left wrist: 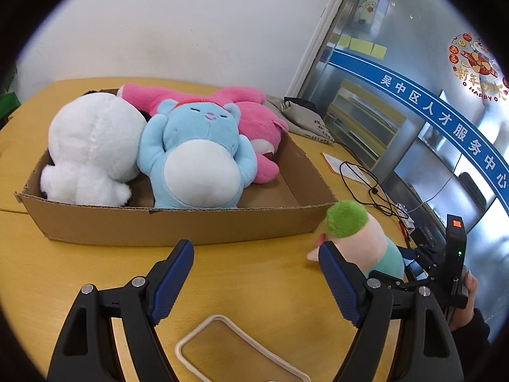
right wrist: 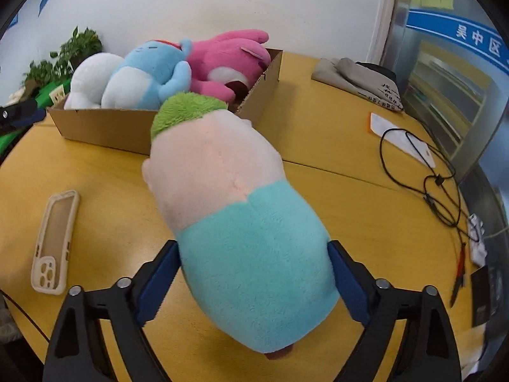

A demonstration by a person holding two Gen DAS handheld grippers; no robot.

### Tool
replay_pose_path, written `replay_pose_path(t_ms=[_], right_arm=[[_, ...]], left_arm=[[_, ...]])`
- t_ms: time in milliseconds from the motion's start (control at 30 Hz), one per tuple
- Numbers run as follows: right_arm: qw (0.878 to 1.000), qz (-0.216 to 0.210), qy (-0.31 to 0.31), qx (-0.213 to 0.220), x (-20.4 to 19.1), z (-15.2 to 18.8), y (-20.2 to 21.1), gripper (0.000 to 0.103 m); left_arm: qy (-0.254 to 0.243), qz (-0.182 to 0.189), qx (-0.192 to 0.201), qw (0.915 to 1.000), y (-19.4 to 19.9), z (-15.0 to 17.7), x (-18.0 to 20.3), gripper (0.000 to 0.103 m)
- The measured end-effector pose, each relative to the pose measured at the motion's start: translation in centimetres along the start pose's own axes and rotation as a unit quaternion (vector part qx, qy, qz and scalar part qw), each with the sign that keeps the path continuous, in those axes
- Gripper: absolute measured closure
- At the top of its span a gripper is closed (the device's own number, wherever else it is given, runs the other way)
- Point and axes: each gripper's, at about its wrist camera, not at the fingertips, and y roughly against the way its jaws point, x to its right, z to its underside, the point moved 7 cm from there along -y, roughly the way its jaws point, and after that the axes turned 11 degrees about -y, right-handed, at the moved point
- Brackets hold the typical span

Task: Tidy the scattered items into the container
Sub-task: 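Close the right gripper on the pig plush while the left gripper grips it too, then lift the pig plush with both grippers and carry it over the box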

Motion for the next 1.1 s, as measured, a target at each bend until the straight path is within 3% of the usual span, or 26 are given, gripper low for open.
replay_pose_path(t_ms=[133,333,467,633,900,1100], right_arm=[[0.999,-0.039,-0.01,0.005,-2.3,0.7,1.1,0.023],[0.996,-0.09,0.002,0.0,-7.9,2.4,2.2,0.024],[0.996,-0.091,-0.007,0.006,-10.0,3.3,2.7,0.025],[0.992,-0.125,0.006,0.004,-11.9,4.4,3.6,0.037],[0.99,-0.143,-0.013,0.009,-12.4,4.4,4.0,0.049],[0.987,-0.156,-0.017,0.037,-13.0,2.6,5.3,0.053]], left_arm=[[-0.002,0.018,-0.009,0.9998,-1.3,-0.4,0.8,0.022],[-0.013,0.051,-0.052,0.9973,-5.0,-0.1,2.8,0.022],[-0.01,0.069,-0.07,0.9951,-6.6,1.0,3.3,0.023],[-0.01,0.106,-0.089,0.9903,-7.2,1.2,4.0,0.043],[-0.034,0.106,-0.088,0.9899,-5.3,0.0,4.9,0.059],[-0.079,0.11,-0.035,0.9902,-1.4,-4.7,6.3,0.063]])
